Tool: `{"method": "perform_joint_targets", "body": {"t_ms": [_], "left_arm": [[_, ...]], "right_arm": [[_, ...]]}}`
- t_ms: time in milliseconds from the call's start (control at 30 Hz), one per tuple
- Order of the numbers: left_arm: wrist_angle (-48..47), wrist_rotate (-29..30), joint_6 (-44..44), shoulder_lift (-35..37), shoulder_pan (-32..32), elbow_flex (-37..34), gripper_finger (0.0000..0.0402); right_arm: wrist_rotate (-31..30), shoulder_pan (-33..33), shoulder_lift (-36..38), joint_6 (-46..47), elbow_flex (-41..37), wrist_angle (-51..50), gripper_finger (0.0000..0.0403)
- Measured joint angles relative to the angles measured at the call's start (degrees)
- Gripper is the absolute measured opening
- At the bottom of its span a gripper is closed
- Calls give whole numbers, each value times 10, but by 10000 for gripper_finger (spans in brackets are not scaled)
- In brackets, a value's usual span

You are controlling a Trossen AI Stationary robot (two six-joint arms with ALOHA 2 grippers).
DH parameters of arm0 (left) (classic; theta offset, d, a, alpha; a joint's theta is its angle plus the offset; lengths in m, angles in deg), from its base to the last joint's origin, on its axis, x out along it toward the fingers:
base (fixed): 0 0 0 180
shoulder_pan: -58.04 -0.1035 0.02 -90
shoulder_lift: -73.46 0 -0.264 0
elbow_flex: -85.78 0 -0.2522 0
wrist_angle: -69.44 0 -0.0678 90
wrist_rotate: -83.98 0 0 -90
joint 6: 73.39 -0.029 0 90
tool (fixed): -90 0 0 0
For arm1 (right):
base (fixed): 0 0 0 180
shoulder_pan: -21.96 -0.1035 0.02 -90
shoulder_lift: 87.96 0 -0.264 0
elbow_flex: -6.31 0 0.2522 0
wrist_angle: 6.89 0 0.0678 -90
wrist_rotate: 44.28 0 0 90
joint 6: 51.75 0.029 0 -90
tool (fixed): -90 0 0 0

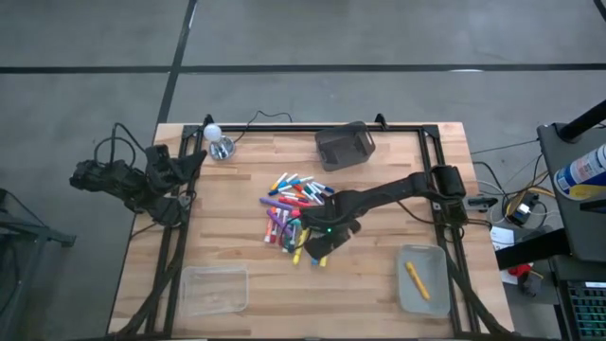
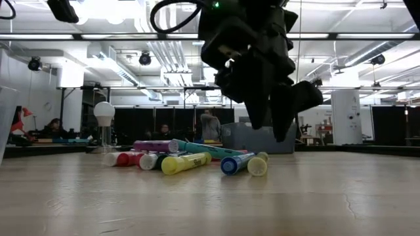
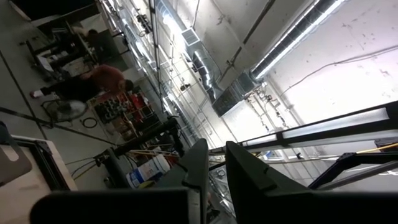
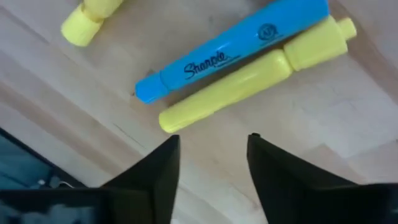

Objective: Pick & Place Markers
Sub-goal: Put the right light yellow highlighter pen into the gray bin

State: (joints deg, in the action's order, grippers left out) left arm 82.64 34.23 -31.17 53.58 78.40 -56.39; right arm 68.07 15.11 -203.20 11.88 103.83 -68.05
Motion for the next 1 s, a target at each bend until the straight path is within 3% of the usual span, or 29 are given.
{"method": "perform_joint_targets", "body": {"t_ms": [233, 367, 733, 867, 1000], "left_arm": [[0, -3, 0, 0, 0, 0, 48], [0, -3, 0, 0, 0, 0, 48], [0, -9, 1, 0, 0, 0, 48], [0, -10, 3, 0, 0, 0, 48], [0, -12, 3, 0, 0, 0, 48]], "right_arm": [[-14, 0, 0, 96, -11, 13, 226], [-52, 3, -2, 119, -26, 16, 224], [-54, 11, 0, 161, -89, 99, 214], [-55, 11, 1, 133, -94, 90, 196], [-56, 10, 1, 103, -94, 85, 148]]}}
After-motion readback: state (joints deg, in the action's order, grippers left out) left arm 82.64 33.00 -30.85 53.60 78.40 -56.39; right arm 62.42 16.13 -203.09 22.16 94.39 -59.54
